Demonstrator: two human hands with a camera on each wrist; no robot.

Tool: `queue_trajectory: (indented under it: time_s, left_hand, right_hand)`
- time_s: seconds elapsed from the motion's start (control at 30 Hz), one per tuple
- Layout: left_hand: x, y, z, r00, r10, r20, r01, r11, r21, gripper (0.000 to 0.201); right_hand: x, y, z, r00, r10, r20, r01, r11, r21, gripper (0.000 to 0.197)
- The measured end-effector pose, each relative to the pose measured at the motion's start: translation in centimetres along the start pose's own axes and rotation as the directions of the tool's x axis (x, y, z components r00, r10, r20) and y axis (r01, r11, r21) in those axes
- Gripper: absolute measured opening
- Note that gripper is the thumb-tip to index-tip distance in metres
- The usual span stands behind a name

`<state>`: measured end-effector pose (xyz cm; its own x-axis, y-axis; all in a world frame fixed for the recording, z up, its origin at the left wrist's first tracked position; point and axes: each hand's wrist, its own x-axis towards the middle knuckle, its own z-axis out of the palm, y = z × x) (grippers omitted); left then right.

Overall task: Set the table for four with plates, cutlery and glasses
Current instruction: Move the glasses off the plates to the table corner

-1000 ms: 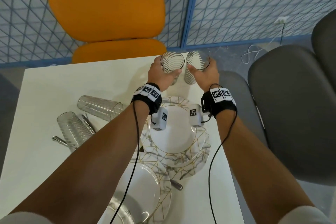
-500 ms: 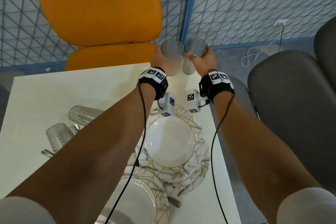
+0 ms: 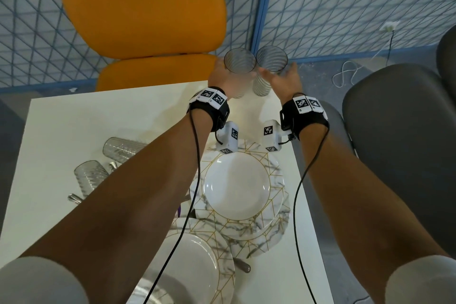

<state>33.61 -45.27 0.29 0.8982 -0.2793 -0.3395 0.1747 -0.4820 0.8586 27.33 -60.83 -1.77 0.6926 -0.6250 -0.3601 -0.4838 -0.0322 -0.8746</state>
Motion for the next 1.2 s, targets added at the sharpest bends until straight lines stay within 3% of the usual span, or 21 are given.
queue_trajectory:
  time_s: [0.07,0.13,0.27,0.33,0.47,0.57,0.67,0.8,0.9,1.0,1.1,1.2]
  left_hand:
    - [-1.3,-0.4,-1.1,0.999,-0.013,0.031,0.013,1.0,0.018,0.115]
    - [-2.7,-1.6,-2.6,1.0,-0.027,0.014,0.026,0.998,0.049,0.107]
    - [-7.2,-6.3,-5.9,0.986,0.011,-0.167,-0.013,1.0,-0.013,0.045]
    - [-10.1,-9.0,-7.7,0.969,0.045,-0.241,-0.047,0.999,-0.002,0.023]
    - [-15.2,-14.0,-11.6,0.942,0.052,-0.331,-0.052,0.999,0.01,0.012]
    - [-18.2,-17.2,-14.5,0.9,0.036,-0.435,-0.012,0.998,0.058,0.012]
    - [-20.4,-20.0,-17.5,0.85,0.031,-0.526,0.045,0.99,0.131,0.013]
    - [-22.4,-23.1,-19.9,0.814,-0.039,-0.579,0.241,0.93,0.277,0.032]
    - [-23.6,-23.9,-20.7,0.815,-0.139,-0.563,0.38,0.861,0.338,0.065]
    - [-24.4,-24.5,-21.1,0.836,-0.179,-0.519,0.403,0.843,0.358,0.086]
    - [-24.9,-25.7,-21.0,0.858,-0.187,-0.478,0.378,0.86,0.341,0.088]
    - [-25.3,-26.4,-21.0,0.866,-0.189,-0.462,0.348,0.893,0.286,0.083]
  right_hand:
    - [-1.2,0.3,-0.4,0.997,0.013,-0.075,-0.01,0.999,0.044,0.128]
    - [-2.9,0.6,-0.7,0.986,-0.029,-0.163,0.045,0.995,0.094,0.106]
    - [-7.8,1.6,0.1,0.954,-0.148,-0.26,0.179,0.978,0.102,0.058]
    - [-11.1,1.8,1.6,0.955,-0.193,-0.227,0.223,0.968,0.116,0.043]
    - [-16.7,2.6,6.5,0.957,-0.288,-0.028,0.289,0.957,0.035,0.029]
    - [-20.0,3.3,10.7,0.928,-0.328,0.176,0.339,0.94,-0.042,0.026]
    - [-22.5,3.8,14.7,0.861,-0.371,0.349,0.433,0.893,-0.12,0.026]
    - [-24.2,4.6,19.2,0.796,-0.361,0.486,0.548,0.771,-0.325,0.039]
    - [-24.9,5.0,21.7,0.784,-0.312,0.537,0.603,0.587,-0.54,0.065]
    - [-25.6,5.2,23.2,0.785,-0.274,0.555,0.612,0.478,-0.63,0.081]
    - [-26.0,5.6,24.1,0.8,-0.261,0.54,0.596,0.445,-0.669,0.084]
    - [-26.6,5.8,24.4,0.817,-0.279,0.505,0.574,0.484,-0.661,0.078]
